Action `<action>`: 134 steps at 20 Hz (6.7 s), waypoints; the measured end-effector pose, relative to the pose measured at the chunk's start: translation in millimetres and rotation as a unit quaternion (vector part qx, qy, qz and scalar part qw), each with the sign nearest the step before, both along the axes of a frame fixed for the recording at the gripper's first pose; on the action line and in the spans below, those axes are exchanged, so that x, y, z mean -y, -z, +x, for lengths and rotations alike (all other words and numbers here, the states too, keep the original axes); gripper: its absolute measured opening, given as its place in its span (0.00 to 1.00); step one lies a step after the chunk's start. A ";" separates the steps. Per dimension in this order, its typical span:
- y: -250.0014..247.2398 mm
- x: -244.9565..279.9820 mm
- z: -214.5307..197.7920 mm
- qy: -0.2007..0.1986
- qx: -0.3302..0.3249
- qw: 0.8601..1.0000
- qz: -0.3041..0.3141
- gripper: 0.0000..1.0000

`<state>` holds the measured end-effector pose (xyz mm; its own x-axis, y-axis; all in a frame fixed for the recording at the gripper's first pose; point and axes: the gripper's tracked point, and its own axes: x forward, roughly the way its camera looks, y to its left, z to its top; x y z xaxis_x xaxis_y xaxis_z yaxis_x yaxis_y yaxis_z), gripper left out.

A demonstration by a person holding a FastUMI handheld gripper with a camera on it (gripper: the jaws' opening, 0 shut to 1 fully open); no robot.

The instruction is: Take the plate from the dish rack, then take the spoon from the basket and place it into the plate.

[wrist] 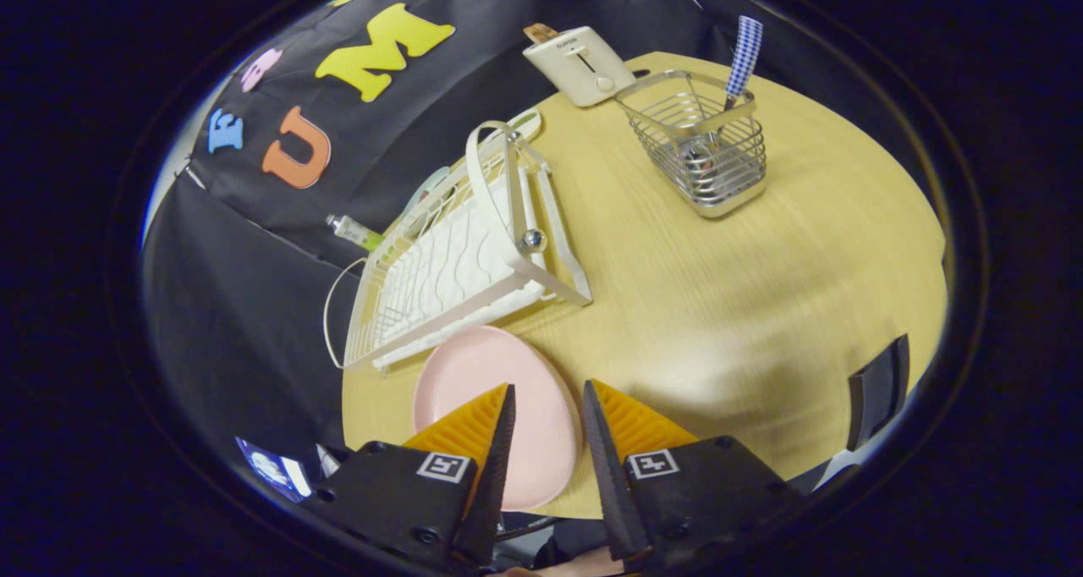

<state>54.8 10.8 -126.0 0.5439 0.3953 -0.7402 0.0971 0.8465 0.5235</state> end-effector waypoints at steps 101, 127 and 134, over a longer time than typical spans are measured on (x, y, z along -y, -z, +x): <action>-108.2 -84.0 21.1 0.036 0.364 0.901 -0.235 0.89; -158.1 -85.1 -46.6 0.077 0.482 0.832 -0.263 1.00; -154.6 -86.1 -46.1 0.082 0.478 0.836 -0.256 1.00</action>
<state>8.7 96.9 28.6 0.9997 0.0217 0.0138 -0.0218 0.9998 0.0014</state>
